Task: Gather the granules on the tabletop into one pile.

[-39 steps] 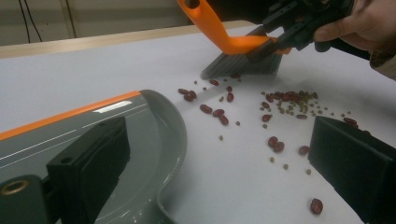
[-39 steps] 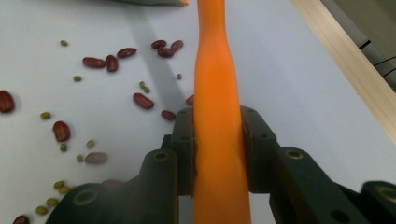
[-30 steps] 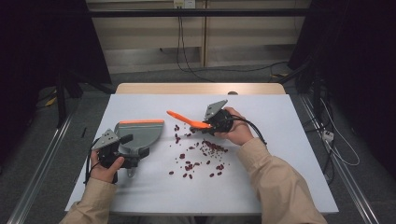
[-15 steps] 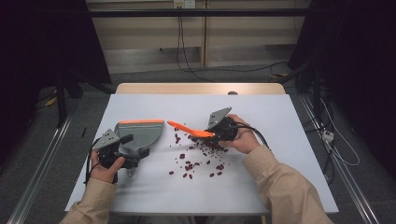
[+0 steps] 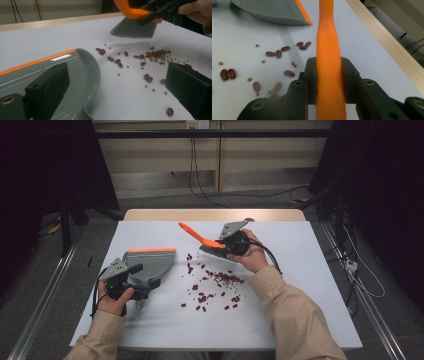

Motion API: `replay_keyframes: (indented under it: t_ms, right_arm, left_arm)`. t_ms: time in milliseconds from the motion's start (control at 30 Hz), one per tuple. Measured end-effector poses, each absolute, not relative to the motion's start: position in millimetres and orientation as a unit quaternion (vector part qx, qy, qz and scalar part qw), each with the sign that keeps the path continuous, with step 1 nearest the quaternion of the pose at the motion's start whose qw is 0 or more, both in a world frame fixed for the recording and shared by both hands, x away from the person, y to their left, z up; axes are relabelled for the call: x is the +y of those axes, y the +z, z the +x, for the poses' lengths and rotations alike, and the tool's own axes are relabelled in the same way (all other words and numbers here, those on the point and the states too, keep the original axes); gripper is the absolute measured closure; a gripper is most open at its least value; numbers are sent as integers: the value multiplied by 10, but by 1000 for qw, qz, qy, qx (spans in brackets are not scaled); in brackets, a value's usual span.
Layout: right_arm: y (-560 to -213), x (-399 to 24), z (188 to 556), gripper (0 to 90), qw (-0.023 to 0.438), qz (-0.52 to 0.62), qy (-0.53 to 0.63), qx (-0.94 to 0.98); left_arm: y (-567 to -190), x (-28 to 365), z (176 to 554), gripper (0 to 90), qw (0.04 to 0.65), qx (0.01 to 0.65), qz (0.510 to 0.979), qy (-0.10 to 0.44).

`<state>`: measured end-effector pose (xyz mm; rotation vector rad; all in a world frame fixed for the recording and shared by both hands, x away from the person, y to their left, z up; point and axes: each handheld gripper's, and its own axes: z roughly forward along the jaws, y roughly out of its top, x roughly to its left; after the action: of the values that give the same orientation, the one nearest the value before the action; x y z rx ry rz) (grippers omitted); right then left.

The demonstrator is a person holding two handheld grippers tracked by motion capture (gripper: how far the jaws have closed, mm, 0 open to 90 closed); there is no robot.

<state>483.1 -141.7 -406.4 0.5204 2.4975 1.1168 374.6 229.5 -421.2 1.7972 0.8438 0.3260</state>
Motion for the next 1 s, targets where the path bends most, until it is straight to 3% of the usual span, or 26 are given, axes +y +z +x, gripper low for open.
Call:
replay_keyframes:
  t_ms: [400,1000]
  right_arm:
    - [-4252,-1017,5217,715,194,158,370,895]
    - [-4221,-1045,4855,711,134,76,362,919]
  left_arm:
    - [-4206,2327,3745,54,535,358,752,139]
    - [-4216,2320,3742,54,531,356,756,140]
